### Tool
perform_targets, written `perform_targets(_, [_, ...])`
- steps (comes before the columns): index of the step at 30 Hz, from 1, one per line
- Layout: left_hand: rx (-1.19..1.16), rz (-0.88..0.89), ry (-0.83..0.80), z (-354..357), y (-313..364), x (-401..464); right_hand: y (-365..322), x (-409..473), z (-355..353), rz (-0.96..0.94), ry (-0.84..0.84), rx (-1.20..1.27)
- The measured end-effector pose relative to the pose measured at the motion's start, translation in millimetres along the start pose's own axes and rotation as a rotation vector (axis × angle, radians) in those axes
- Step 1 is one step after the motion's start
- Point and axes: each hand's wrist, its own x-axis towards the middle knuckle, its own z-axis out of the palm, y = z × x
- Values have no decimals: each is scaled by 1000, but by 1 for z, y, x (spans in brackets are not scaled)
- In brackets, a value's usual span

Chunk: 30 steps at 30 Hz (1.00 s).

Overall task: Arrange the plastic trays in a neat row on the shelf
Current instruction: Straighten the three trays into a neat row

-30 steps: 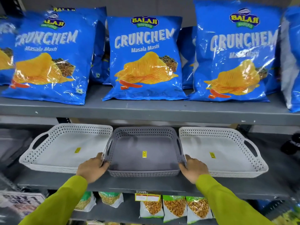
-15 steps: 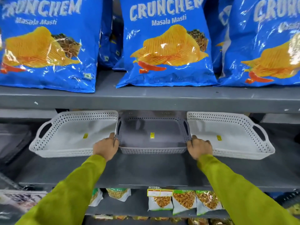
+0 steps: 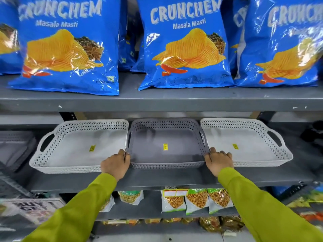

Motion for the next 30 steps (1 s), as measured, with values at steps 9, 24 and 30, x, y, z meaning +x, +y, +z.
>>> perform_targets(9, [5,-21,-14,-5,-3,-28,1,-37,-4,-7,96,-24])
perform_targets(24, [12,8,65,-6,-11,-53,5,-61,-6,-17,127,-20])
perform_targets(30, [-5,16,61,-7,-10,-56,5,-65,-4,-23,134,8])
